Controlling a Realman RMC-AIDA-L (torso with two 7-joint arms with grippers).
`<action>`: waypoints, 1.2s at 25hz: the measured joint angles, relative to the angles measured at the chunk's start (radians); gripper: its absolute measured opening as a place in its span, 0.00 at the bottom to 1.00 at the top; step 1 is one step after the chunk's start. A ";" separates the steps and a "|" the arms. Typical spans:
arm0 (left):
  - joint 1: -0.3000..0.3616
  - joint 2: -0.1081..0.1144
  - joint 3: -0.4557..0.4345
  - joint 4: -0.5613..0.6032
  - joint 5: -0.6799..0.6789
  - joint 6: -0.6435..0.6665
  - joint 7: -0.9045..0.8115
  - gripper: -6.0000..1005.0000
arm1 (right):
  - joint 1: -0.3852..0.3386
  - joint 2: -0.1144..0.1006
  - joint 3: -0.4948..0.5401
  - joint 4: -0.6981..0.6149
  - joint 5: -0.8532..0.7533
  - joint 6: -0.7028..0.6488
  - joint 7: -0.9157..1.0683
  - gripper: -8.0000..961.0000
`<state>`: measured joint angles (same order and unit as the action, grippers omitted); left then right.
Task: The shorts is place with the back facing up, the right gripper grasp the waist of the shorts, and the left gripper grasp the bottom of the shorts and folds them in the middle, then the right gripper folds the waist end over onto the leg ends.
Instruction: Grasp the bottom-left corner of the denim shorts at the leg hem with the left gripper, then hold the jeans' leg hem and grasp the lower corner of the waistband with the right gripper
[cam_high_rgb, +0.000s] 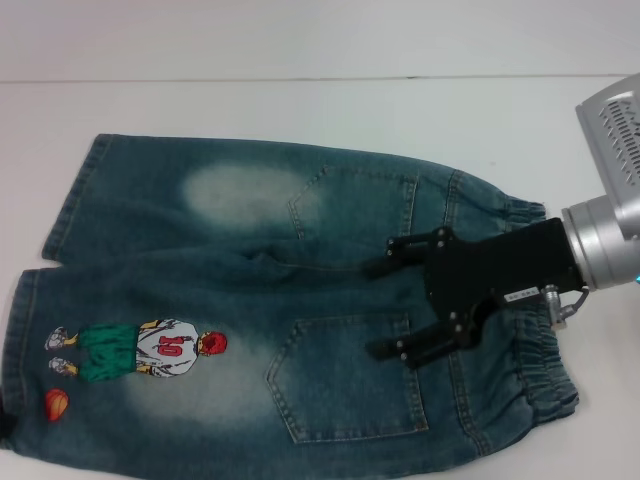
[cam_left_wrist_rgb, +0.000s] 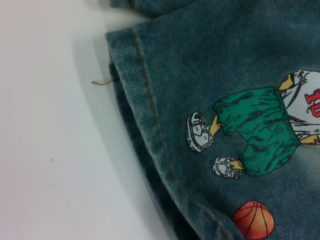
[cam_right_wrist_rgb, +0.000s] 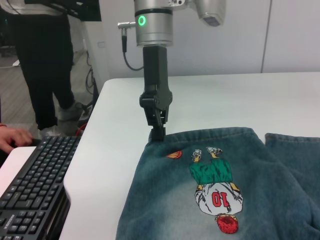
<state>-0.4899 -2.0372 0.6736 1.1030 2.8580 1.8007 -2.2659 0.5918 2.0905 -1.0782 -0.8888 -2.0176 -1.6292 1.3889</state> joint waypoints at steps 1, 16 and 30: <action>0.000 0.000 0.000 0.000 0.000 0.000 0.000 0.06 | -0.004 -0.001 0.005 -0.005 -0.001 0.000 0.009 0.95; -0.021 -0.003 -0.002 0.002 -0.014 0.019 0.042 0.06 | 0.013 -0.018 0.127 -0.431 -0.503 -0.226 0.602 0.95; -0.037 0.002 -0.003 0.006 -0.026 0.023 0.054 0.06 | 0.125 -0.004 0.028 -0.367 -0.785 -0.354 0.802 0.94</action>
<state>-0.5271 -2.0356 0.6707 1.1089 2.8316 1.8240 -2.2120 0.7172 2.0863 -1.0505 -1.2561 -2.8026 -1.9836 2.1910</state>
